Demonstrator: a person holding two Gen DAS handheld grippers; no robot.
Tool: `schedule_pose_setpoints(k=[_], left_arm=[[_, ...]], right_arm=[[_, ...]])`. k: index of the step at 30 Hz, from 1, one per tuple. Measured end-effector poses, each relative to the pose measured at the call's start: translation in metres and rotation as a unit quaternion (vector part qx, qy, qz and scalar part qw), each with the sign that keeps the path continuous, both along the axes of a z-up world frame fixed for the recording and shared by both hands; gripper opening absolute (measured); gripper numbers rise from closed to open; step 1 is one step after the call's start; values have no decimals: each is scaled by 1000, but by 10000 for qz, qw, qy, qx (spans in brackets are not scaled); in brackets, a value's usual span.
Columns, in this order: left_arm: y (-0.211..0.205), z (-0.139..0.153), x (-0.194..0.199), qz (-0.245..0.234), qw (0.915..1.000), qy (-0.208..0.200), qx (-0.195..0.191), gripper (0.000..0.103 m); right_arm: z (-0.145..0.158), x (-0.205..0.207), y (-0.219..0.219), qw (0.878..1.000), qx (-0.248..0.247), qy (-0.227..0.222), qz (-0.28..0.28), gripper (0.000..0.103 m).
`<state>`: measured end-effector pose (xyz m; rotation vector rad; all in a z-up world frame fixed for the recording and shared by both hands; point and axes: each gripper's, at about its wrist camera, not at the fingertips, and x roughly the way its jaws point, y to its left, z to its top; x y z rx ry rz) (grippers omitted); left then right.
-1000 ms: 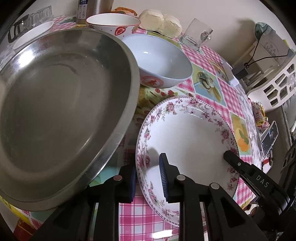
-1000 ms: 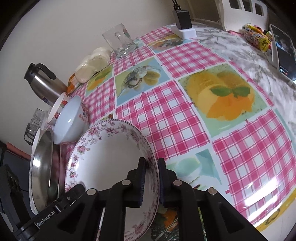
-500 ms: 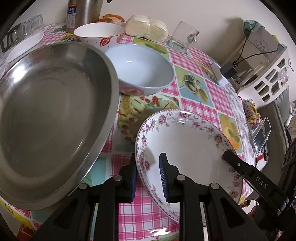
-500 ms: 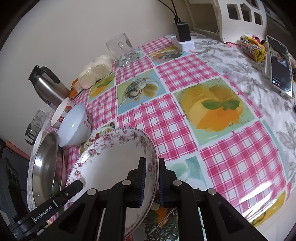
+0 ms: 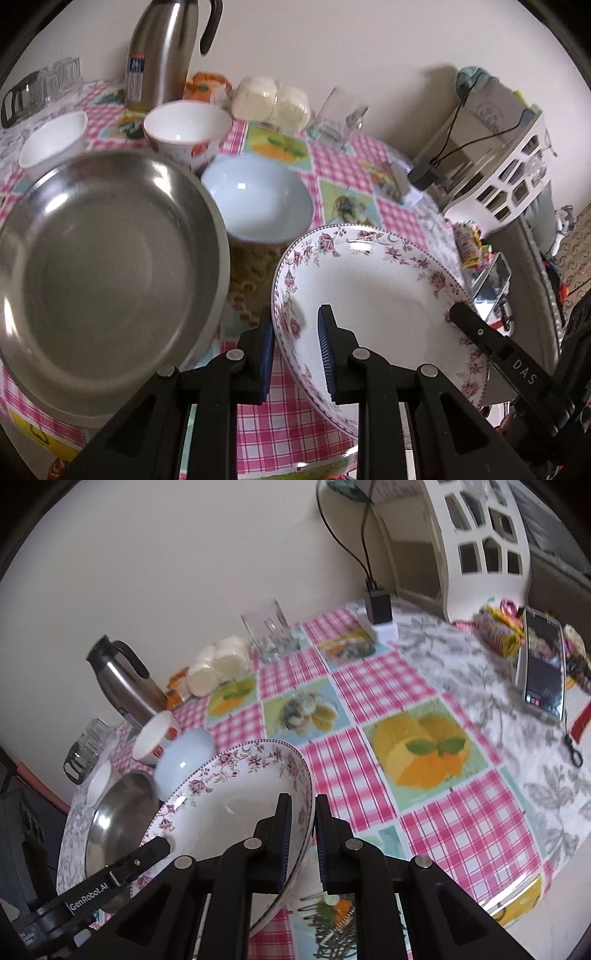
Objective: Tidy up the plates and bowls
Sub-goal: 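Carry the floral plate with both grippers over the steel basin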
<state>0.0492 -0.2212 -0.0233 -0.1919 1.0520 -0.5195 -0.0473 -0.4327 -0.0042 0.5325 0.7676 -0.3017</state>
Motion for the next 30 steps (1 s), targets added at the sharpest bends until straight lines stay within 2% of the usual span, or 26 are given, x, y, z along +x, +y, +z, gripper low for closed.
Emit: schedule_pose_setpoints(k=[6, 20, 30], left_arm=[[23, 20, 5, 122, 9995, -291, 6, 24], [84, 33, 31, 574, 9978, -242, -204, 24], [145, 35, 51, 1044, 9940, -171, -281, 24]], right_arm=[[14, 9, 24, 9997, -157, -155, 136, 14], [25, 38, 78, 9986, -210, -267, 405, 13], [28, 70, 128, 9964, -241, -337, 735, 13]])
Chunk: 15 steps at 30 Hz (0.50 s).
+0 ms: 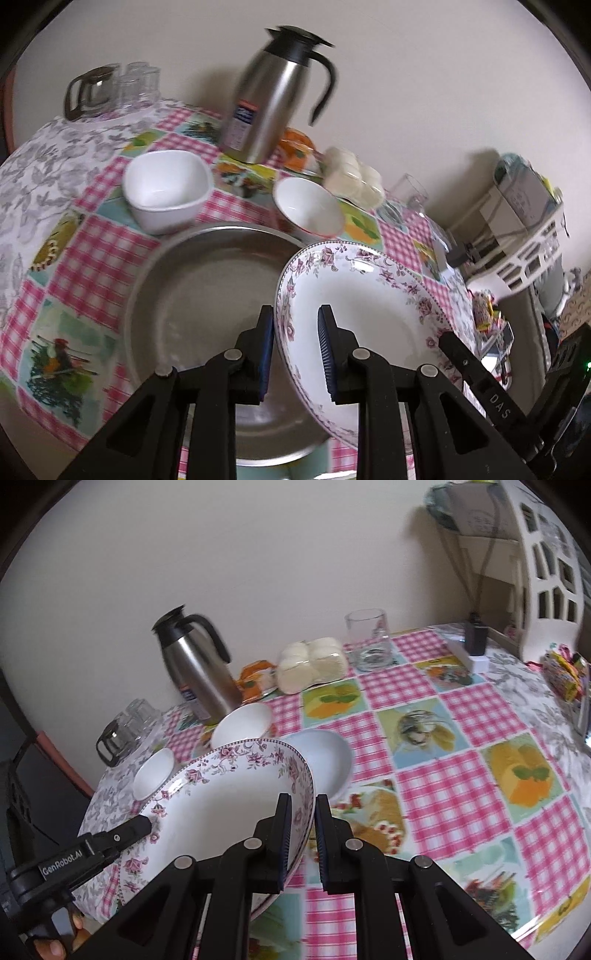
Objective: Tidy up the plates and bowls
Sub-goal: 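Carry the floral plate with both grippers over the steel basin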
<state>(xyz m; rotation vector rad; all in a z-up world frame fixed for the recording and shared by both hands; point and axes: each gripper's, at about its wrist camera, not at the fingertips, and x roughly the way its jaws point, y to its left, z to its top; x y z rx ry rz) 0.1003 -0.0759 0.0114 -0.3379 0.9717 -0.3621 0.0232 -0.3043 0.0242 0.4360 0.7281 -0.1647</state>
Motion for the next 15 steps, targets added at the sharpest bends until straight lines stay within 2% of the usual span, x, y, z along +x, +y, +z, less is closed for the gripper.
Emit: schedule_pose_setpoints(k=[10, 15], left_arm=[[53, -7, 16, 411, 9990, 133, -72, 24], [63, -14, 23, 469, 9987, 217, -1, 24]], right_arm=[[-8, 30, 49, 9993, -39, 74, 370, 13], [-15, 42, 64, 9987, -102, 166, 471, 13]])
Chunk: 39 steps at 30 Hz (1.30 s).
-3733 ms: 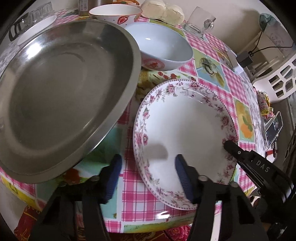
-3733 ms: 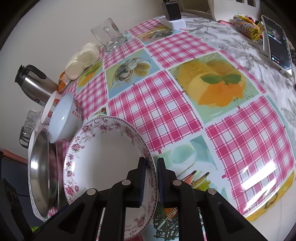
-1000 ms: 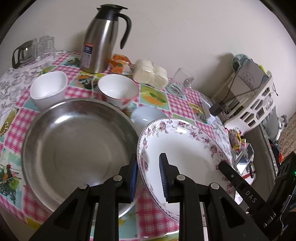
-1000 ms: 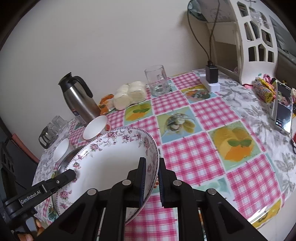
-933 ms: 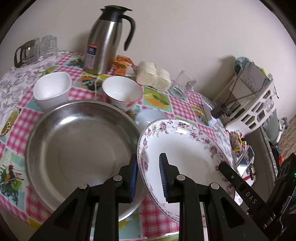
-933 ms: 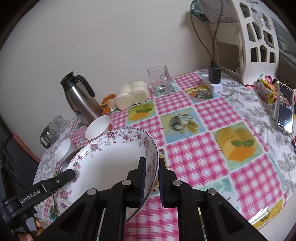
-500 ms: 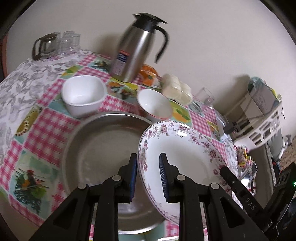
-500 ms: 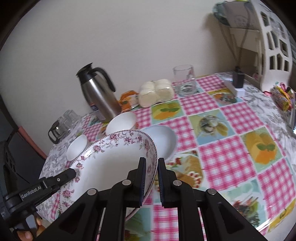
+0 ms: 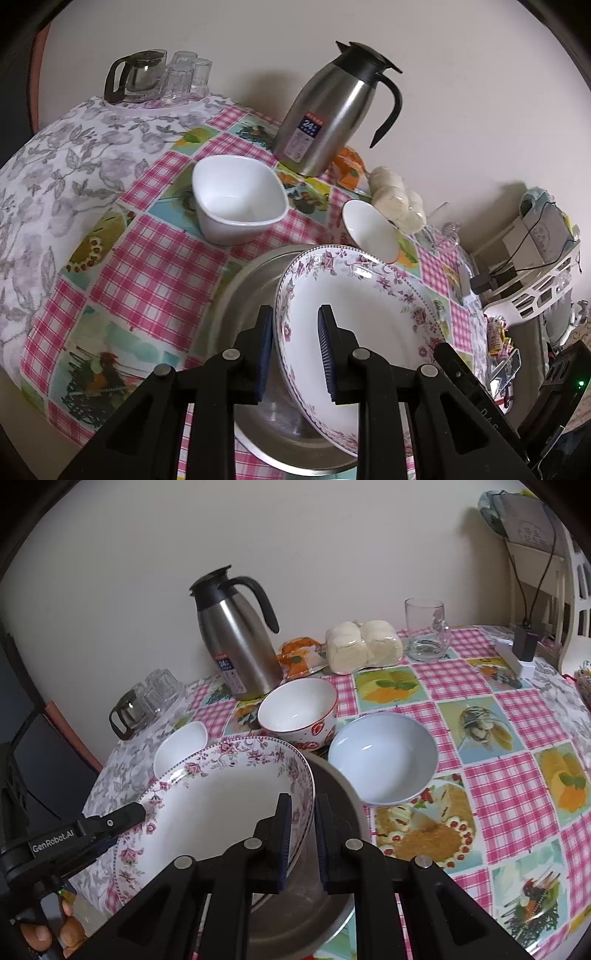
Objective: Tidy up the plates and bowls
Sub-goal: 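Carry the floral plate with both grippers over the steel basin, then lower the floral plate with both grippers into the steel basin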
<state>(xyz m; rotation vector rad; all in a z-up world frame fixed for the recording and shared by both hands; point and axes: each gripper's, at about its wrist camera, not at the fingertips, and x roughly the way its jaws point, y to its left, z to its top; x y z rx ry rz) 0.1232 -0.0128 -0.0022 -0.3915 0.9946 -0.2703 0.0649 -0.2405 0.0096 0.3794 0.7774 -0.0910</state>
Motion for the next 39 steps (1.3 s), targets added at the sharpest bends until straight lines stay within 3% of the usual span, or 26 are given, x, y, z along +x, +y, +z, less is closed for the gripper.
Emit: schedule_pose_setpoints(k=[24, 35, 39], left_arm=[[-14, -51, 14, -85, 9964, 768, 338, 25], [-12, -55, 14, -54, 9959, 862, 267, 25], [-10, -65, 14, 49, 9932, 1145, 207, 25]], right_arm=[[-47, 18, -2, 9972, -32, 729, -130, 13], [-55, 20, -4, 9959, 7, 896, -134, 14], [-56, 21, -4, 9957, 20, 914, -129, 13]])
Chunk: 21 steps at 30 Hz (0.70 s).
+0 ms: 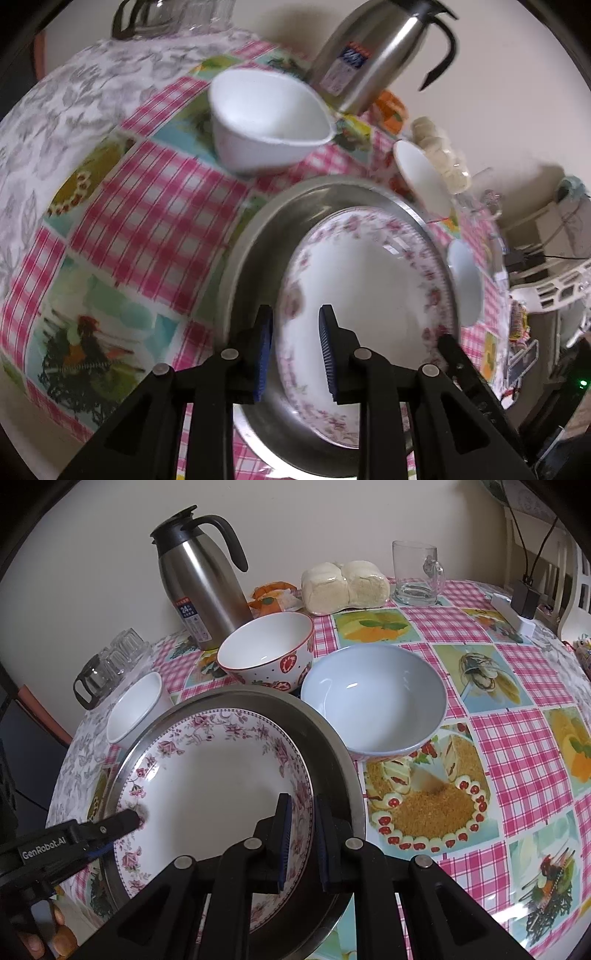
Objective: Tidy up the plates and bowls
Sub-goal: 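Lower the floral plate with both grippers into the steel basin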
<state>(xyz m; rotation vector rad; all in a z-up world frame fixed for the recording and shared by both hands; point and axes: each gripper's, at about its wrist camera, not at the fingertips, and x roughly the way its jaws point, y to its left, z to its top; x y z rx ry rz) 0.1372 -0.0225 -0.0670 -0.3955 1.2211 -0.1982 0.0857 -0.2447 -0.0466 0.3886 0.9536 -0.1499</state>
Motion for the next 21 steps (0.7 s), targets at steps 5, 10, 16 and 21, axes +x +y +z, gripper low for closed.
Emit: schedule_pose_setpoints(k=[5, 10, 16, 21], left_arm=[[2, 0, -2, 78, 9999, 53, -58, 25], [5, 3, -6, 170, 9998, 100, 104, 25], [8, 4, -6, 204, 9997, 86, 112, 25], [5, 4, -3, 164, 9997, 56, 160, 25]], right_arm=[[-7, 2, 1, 9999, 110, 115, 18, 13], [-9, 3, 2, 9997, 160, 167, 76, 13], [-10, 4, 4, 9996, 174, 203, 130, 13], [-10, 4, 4, 9996, 176, 204, 131, 12]])
